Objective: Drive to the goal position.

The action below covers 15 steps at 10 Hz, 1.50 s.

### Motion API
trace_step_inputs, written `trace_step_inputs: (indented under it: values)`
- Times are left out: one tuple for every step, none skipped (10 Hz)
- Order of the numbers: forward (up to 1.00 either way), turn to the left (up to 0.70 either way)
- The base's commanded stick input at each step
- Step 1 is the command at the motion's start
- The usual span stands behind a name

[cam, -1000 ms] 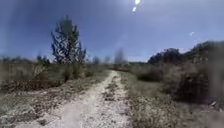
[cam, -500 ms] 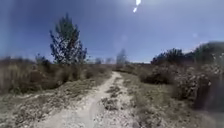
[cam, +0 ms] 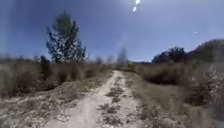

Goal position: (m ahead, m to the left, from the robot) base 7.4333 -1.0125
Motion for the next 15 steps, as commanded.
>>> trace_step_inputs:
  values:
    - [0.70, -0.12]
    - [0.70, -0.04]
    - [0.70, 0.00]
    - [0.70, 0.00]
    - [0.70, 0.00]
    - [0.70, 0.00]
    - [0.70, 0.00]
    - [0.70, 0.00]
    - [0.70, 0.00]
    - [0.70, 0.00]
    - [0.70, 0.00]
    - [0.70, 0.00]
    - [0.70, 0.00]
    - [0.70, 0.00]
    - [0.70, 0.00]
